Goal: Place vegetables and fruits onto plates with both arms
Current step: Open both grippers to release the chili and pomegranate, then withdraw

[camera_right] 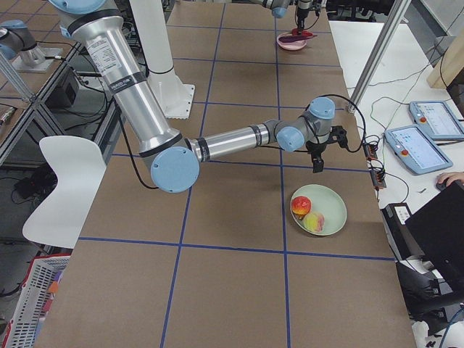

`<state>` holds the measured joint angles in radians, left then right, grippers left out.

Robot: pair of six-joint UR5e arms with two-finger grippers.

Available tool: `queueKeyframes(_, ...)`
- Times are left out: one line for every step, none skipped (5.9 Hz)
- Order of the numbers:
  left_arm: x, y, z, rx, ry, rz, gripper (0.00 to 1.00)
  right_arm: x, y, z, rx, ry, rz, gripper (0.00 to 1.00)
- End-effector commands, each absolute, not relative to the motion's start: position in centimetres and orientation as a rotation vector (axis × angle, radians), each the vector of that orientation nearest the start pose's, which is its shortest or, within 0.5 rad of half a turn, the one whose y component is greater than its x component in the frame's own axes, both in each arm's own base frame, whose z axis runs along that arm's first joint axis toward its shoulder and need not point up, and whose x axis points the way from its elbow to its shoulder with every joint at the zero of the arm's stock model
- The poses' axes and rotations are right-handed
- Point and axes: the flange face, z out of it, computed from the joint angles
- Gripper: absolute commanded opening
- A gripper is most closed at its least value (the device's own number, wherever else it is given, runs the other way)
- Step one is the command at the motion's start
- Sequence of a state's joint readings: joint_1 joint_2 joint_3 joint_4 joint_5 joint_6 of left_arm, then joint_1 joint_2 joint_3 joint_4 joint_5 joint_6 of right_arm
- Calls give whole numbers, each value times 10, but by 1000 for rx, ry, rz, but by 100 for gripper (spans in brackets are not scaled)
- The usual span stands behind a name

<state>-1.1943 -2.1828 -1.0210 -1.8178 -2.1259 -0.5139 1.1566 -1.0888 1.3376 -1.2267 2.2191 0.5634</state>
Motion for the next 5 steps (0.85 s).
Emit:
queueKeyframes(225, -713, 556, 0, 619, -34, 0, -226, -676, 434, 206, -841, -25, 100)
queueKeyframes(232, -708, 560, -9, 618, -25, 0, -231, -674, 426, 206, -851, -14, 100)
queueKeyframes(234, -704, 563, -13, 623, -14, 40, -232, -674, 422, 198, -856, 4, 100)
queueKeyframes(234, -703, 553, 10, 628, -1, 99, -232, -673, 422, 187, -852, 7, 100)
queueKeyframes(230, -703, 538, 28, 640, 5, 100, -226, -663, 403, 147, -838, 24, 100)
